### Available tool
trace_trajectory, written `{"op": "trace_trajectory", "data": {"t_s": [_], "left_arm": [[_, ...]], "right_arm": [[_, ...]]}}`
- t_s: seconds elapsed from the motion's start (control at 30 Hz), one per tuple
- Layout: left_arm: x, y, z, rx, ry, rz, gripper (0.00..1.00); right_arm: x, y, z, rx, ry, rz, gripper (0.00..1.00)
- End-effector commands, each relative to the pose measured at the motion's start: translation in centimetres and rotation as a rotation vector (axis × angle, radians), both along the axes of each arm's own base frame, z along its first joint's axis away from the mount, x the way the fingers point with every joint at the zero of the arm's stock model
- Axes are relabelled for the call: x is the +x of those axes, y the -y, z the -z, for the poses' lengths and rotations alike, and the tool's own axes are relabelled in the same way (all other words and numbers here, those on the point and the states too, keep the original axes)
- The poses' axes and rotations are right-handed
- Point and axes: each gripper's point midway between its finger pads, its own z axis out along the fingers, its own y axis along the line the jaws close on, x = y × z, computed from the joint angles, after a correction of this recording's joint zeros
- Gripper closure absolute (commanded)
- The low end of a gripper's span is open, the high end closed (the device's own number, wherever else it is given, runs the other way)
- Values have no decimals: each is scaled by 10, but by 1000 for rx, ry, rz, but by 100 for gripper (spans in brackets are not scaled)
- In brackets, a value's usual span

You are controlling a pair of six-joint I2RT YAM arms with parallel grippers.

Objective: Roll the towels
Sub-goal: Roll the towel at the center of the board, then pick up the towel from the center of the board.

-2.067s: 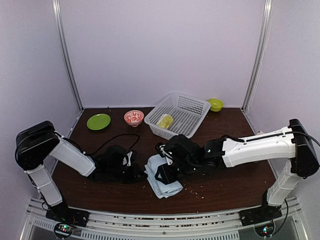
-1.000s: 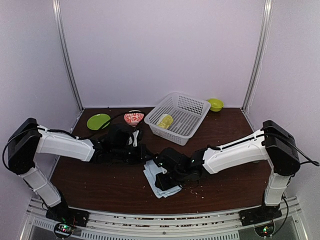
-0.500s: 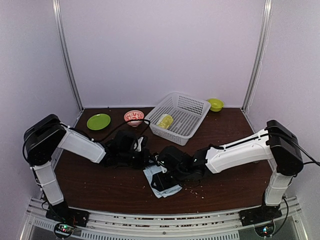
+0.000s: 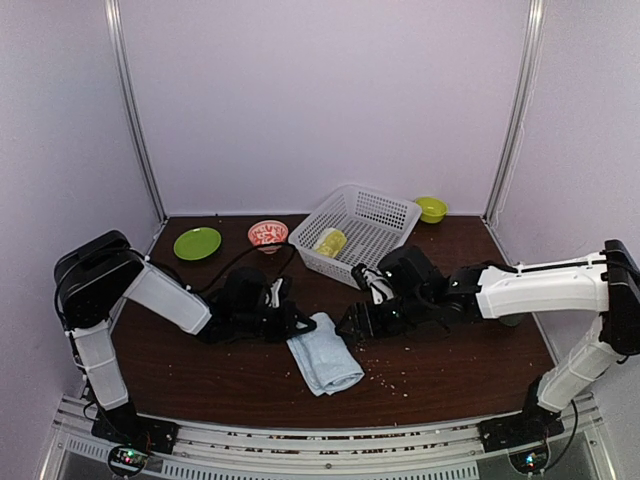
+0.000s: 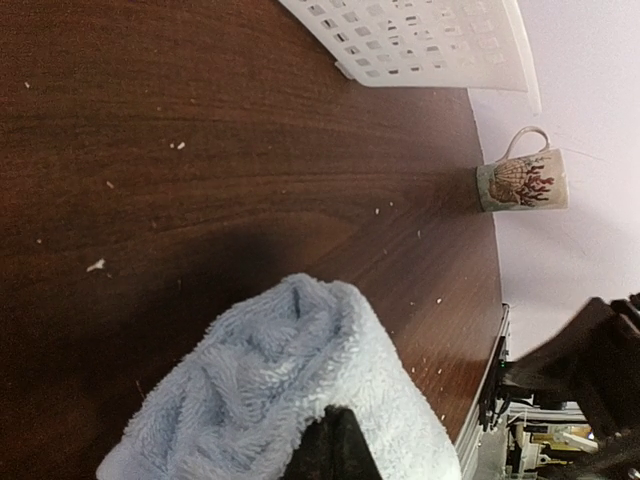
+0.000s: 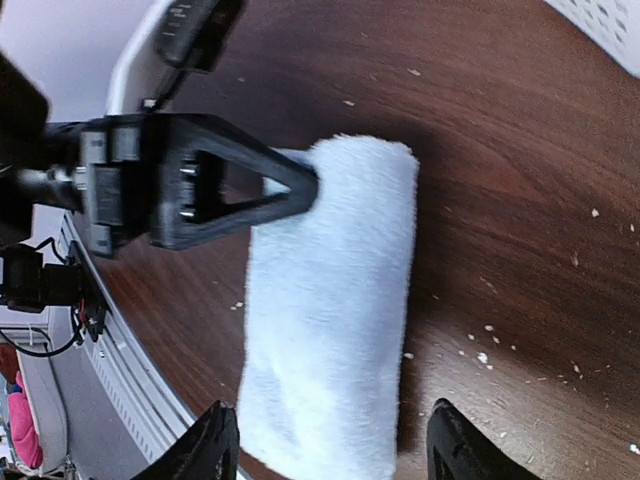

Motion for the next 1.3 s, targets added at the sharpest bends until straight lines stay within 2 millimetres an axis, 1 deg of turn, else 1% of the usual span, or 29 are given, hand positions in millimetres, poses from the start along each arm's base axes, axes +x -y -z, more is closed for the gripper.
{"op": "trace_trajectory", "data": {"t_s": [0.0,0.1,0.3,0.47,0.6,0.8,0.87,0.93,1.27], "left_arm": [[-15,-26,39,131,-81,-25,100],[-16,-30,40,146,-77,-28,100],[-19,-36,46,170,-82,-31,100],[-21,-39,50,177,-85,-36,100],[-24,-41,52,178,-93,-40,100],[-30,-47,58,183,-105,-46,100],[-30,-48,58,180,-104,-45,100],[-31,-48,59,180,-104,-45,100],[-33,-47,56,164,-95,-38,100]], "right_arm": [[-3,4,39,88,-162,-9,37],[0,2,56,143,-222,5,38],[4,-13,65,224,-285,15,39],[1,-15,75,226,-325,19,38],[3,-16,67,267,-328,48,36],[11,-10,55,349,-327,161,35],[8,-12,55,336,-331,162,35],[3,-19,55,312,-332,141,35],[-24,-55,80,225,-387,80,34]]}}
